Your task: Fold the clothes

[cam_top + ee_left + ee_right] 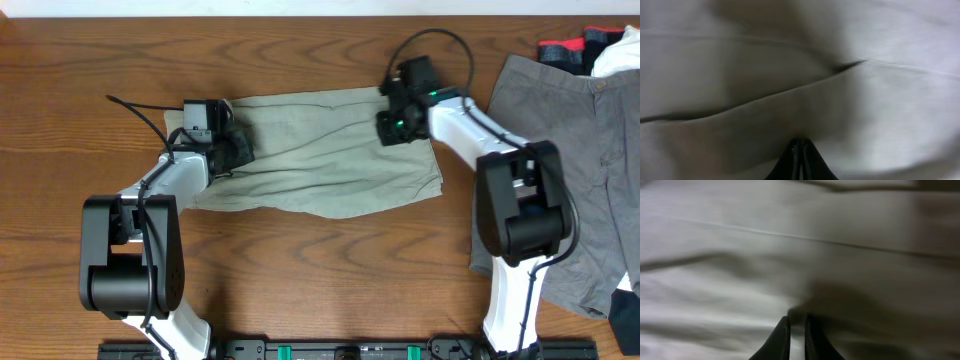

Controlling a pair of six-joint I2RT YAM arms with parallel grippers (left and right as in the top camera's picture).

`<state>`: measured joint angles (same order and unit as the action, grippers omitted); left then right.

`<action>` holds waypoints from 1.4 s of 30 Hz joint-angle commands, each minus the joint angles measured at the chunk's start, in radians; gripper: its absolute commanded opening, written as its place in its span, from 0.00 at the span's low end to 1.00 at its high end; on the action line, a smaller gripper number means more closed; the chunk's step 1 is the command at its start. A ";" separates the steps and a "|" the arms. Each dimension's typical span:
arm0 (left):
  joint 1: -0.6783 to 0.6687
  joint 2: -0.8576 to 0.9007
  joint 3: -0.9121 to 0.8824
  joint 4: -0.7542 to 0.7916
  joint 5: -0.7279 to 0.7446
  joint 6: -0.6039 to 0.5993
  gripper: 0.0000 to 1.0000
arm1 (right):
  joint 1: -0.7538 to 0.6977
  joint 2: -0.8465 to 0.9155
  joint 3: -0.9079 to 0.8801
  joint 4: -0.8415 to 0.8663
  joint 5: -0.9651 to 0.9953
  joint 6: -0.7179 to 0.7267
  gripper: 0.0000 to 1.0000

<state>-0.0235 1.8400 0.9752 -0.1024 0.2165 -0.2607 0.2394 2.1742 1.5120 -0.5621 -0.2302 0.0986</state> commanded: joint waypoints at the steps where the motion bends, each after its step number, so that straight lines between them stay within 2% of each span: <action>1: 0.017 0.002 0.008 -0.018 -0.135 0.040 0.06 | -0.072 0.002 -0.004 -0.034 0.084 -0.011 0.11; 5: 0.056 -0.010 0.008 -0.024 -0.099 0.039 0.07 | -0.116 -0.010 -0.004 -0.061 -0.018 -0.057 0.11; 9: 0.088 -0.040 0.009 -0.024 -0.043 0.039 0.23 | -0.135 -0.033 -0.004 -0.076 -0.136 -0.082 0.12; 13: 0.119 -0.120 0.009 -0.030 0.030 0.039 0.39 | -0.146 -0.074 -0.004 -0.087 -0.305 -0.166 0.19; 16: 0.138 -0.213 0.009 -0.055 0.076 0.039 0.51 | -0.158 -0.117 -0.004 -0.114 -0.383 -0.198 0.20; 21: 0.159 -0.393 0.009 -0.163 0.089 0.039 0.65 | -0.184 -0.203 -0.004 -0.154 -0.430 -0.227 0.22; 27: 0.208 -0.540 0.009 -0.381 0.086 0.005 0.67 | -0.209 -0.274 -0.004 -0.179 -0.433 -0.227 0.24; 32: 0.322 -0.543 0.008 -0.533 0.090 -0.055 0.69 | -0.232 -0.290 -0.004 -0.194 -0.433 -0.227 0.29; 34: 0.363 -0.529 0.007 -0.568 0.091 -0.055 0.70 | -0.239 -0.289 -0.004 -0.199 -0.432 -0.227 0.31; 36: 0.398 -0.514 0.007 -0.594 0.090 -0.055 0.75 | -0.251 -0.289 -0.006 -0.195 -0.432 -0.237 0.32; 39: 0.447 -0.494 0.007 -0.624 0.100 -0.055 0.76 | -0.280 -0.285 -0.007 -0.192 -0.418 -0.254 0.40; 42: 0.510 -0.474 0.007 -0.634 0.221 -0.047 0.77 | -0.316 -0.271 -0.007 -0.205 -0.401 -0.244 0.46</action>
<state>0.4366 1.3457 0.9768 -0.7307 0.3332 -0.3107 -0.0387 1.9060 1.5082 -0.7605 -0.6350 -0.1371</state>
